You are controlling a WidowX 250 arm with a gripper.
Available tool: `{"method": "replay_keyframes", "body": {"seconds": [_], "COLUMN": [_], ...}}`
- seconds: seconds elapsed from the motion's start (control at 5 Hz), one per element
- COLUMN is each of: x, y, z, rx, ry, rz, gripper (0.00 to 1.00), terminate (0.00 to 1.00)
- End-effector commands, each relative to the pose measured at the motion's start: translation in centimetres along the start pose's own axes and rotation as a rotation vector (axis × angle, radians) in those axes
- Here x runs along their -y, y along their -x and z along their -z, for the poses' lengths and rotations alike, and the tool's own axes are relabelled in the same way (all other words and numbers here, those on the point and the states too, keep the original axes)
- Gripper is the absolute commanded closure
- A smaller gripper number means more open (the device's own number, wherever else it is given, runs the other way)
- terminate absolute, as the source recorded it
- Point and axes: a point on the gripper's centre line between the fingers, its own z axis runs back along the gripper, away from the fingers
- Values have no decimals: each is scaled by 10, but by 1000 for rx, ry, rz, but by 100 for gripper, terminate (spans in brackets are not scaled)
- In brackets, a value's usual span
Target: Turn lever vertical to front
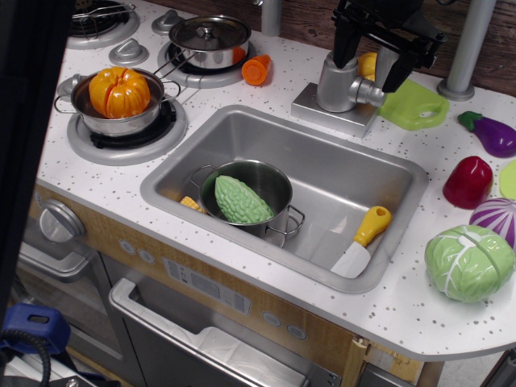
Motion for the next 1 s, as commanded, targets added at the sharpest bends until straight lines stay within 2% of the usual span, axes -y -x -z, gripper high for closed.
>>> {"method": "replay_keyframes", "body": {"seconds": [0.0, 0.4, 0.8], "x": [0, -2, 4], "y": [0, -14, -33], "z": [0, -18, -32], "rx": [0, 95, 252], "ry": [0, -64, -54], "rz": [0, -74, -139], "gripper": [0, 0, 0], "terminate": [0, 0, 0]}}
